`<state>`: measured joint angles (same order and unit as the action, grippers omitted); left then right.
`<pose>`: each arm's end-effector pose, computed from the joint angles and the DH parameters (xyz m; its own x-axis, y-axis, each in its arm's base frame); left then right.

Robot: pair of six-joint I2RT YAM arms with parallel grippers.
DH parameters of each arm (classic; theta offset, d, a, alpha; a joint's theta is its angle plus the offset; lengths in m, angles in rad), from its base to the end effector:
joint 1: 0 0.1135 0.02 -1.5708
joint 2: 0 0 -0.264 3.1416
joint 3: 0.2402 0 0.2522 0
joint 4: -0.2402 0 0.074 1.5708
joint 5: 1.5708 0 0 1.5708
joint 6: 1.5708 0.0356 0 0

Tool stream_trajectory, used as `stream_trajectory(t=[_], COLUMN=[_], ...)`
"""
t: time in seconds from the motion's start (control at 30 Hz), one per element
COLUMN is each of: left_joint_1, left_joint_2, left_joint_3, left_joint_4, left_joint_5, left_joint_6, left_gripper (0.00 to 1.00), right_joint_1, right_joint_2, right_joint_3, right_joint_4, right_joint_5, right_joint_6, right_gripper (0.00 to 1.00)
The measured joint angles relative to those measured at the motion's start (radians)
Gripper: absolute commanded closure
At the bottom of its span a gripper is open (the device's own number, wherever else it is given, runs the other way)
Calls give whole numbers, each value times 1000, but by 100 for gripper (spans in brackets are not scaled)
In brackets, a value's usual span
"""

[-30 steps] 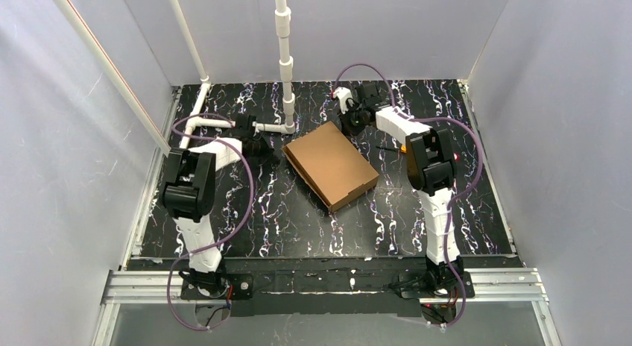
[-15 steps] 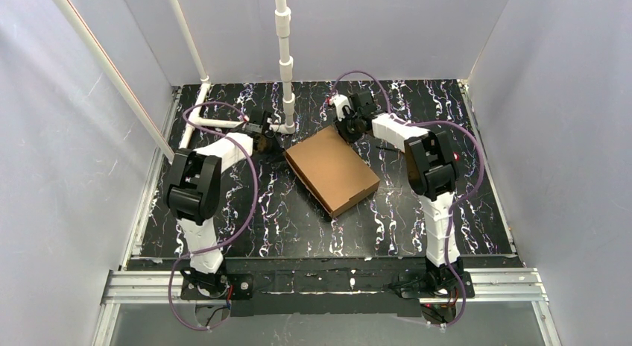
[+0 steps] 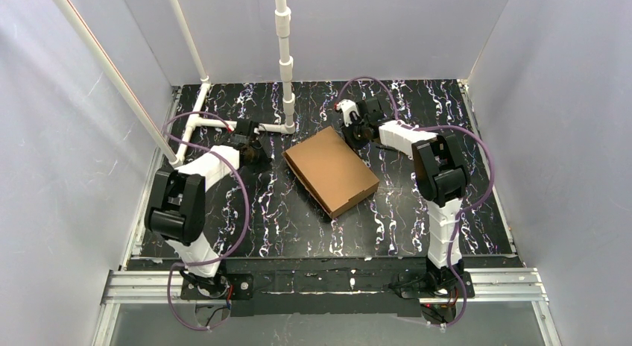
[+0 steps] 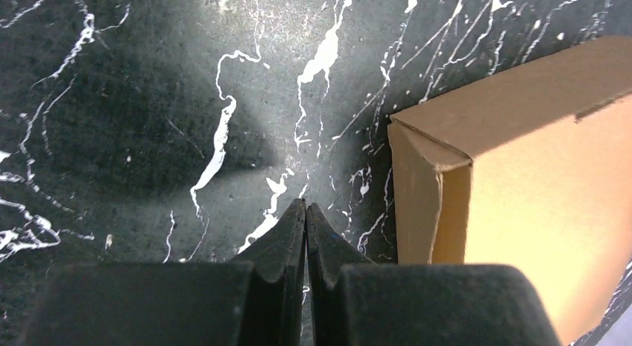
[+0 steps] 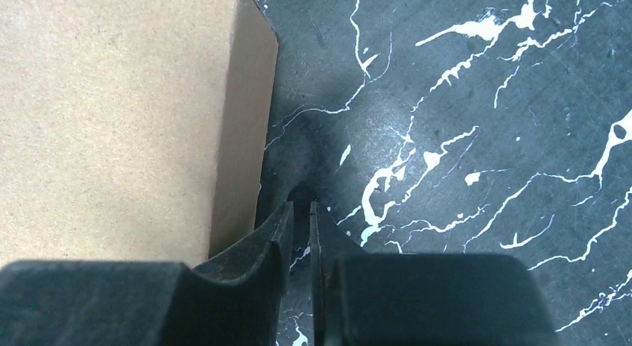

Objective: Fold the paper box

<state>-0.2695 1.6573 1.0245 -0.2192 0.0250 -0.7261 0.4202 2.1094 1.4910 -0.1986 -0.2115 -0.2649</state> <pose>0.3352 -0.0935 0.1975 -0.7297 -0.4870 -0.4799 -0.2707 0.8503 -0.4513 0.4208 0.1962 0.1677 -0.5037 -0.5054 -0.7006 -0.6858 0.7271 -0.0315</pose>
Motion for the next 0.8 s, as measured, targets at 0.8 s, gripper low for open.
stream_trajectory(t=[0.8], left_joint_1=[-112], left_joint_2=[295], left_joint_3=[426], left_joint_4=[-256], left_joint_5=[-137], left_joint_6=[124], left_gripper=[92], right_joint_1=[52], right_joint_2=[-1], right_joint_3=[0], right_joint_4=[8], right_joint_5=[77], right_joint_6=[-48], right_gripper=[74])
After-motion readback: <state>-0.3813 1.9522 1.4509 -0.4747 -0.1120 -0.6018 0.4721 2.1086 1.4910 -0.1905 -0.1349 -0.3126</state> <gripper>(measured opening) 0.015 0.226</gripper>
